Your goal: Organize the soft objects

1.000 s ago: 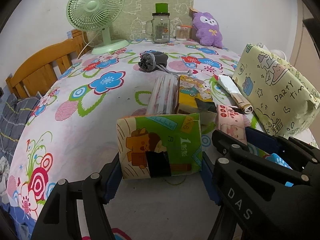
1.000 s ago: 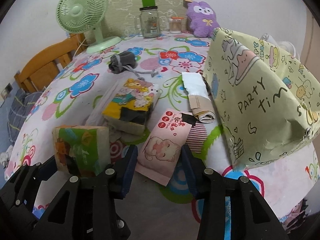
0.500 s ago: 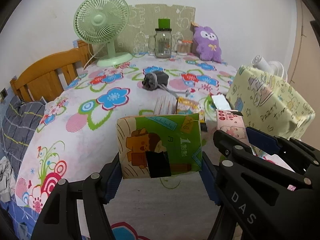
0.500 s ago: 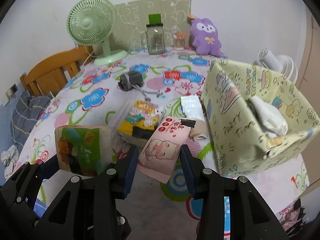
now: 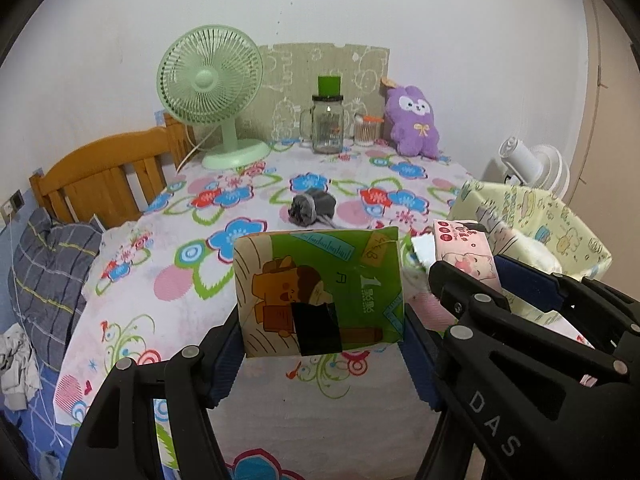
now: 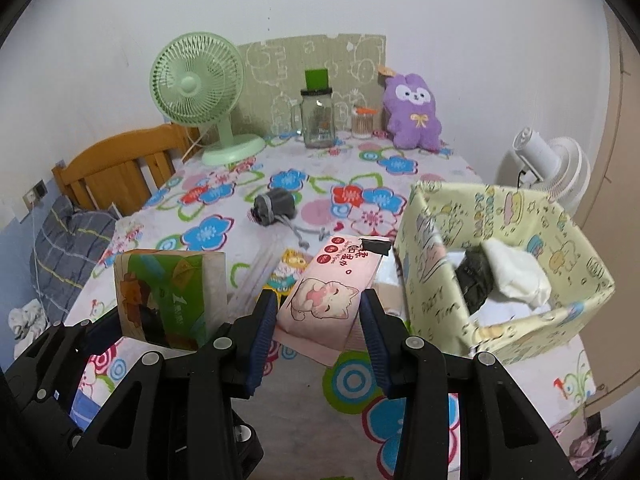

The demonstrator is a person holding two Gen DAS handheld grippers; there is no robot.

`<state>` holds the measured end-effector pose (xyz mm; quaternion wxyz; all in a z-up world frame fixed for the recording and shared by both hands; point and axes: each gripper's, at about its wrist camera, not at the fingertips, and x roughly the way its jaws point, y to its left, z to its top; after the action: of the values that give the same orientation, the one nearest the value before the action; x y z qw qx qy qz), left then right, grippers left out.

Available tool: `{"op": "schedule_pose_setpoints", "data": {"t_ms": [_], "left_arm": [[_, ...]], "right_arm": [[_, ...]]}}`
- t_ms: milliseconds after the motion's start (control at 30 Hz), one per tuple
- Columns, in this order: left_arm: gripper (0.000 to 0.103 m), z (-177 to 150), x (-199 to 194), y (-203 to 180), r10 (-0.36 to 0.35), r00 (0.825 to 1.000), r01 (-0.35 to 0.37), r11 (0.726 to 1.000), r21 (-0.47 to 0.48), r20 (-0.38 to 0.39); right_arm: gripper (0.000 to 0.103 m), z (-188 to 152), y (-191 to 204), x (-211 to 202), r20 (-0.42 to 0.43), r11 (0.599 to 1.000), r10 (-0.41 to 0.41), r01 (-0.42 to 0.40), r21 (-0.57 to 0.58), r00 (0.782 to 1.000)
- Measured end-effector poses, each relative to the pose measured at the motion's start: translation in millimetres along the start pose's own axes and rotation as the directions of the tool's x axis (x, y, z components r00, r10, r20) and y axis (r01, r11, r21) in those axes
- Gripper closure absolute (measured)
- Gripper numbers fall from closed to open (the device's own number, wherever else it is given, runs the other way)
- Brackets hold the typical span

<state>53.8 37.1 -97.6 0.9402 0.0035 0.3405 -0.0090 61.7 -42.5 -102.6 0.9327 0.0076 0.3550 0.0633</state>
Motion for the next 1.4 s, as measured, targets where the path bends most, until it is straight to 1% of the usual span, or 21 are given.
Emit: {"op": "schedule_pose_setpoints", "data": {"t_ms": [333,633,1033,1400], "left_arm": [[0.031,19,-19,-7,0.008,0.999,-0.008,1.0,0.006,0.052],[0.031,28,-23,-19,0.003,0.997,-0.004,1.0,0.008,0.072],[0.031,42,-20,-43,-0.013,0.996,0.012,1.0,0.013,0.093],[0.031,54,-13,-73,-0.048,0.994,0.043,0.998,0.049,0.102]], "right_arm": [[0.058,18,-5,-21,0.053,1.0,0.005,-0.005,-0.004,0.999],[0.058,28,-16,-31,0.075,1.0,0.006,-0.006,-0.005,0.997],[0.058,40,-42,-36,0.098,1.0,0.003,-0.003,0.004,0.995],[0.058,46,-75,-37,0.115,0.999,-0.03,0.026,0.036,0.993]]}}
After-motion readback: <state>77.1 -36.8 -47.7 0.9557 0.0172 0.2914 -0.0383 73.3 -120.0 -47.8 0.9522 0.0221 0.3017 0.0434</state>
